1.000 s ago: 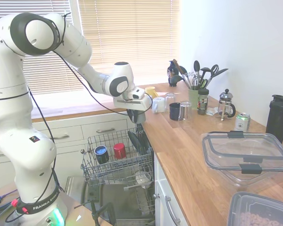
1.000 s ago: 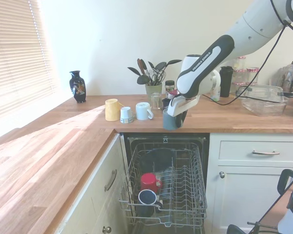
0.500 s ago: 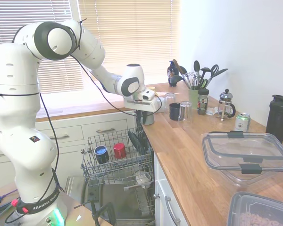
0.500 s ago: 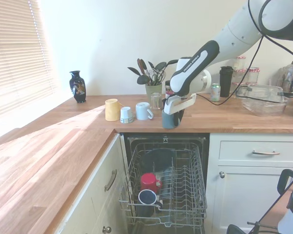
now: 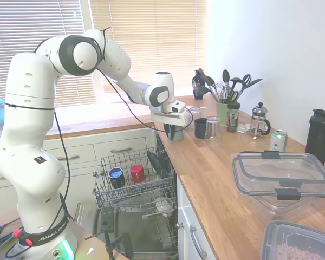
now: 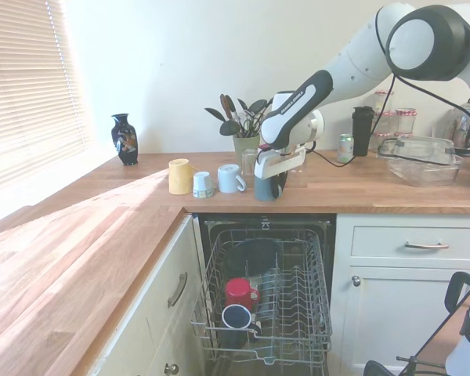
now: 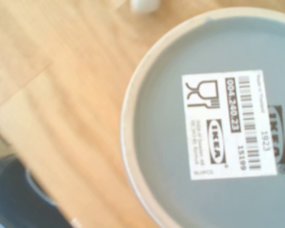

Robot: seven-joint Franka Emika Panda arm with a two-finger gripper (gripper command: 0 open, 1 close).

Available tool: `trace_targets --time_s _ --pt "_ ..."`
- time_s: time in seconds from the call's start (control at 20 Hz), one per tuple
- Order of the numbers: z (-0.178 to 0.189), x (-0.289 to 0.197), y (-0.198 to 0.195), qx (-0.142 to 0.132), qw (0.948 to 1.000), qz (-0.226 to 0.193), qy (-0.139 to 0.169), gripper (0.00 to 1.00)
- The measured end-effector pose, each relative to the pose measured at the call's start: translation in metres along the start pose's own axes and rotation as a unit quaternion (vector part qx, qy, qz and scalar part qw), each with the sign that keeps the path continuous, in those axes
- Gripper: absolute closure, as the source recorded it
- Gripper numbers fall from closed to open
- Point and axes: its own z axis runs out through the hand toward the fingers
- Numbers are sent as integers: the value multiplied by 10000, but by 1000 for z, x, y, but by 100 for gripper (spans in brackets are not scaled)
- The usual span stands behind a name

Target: Move a mug from dishwasher to table

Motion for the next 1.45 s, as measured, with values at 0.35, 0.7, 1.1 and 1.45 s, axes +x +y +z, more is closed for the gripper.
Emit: trace_targets --time_s 0.35,0.7,1.1,1.45 --pt "3 14 -7 -96 9997 86 -220 0" --pt "8 11 -13 -117 9996 86 -250 0" --pt "13 5 -20 -121 9994 202 -248 0" --pt "-41 -40 7 141 9993 292 209 0"
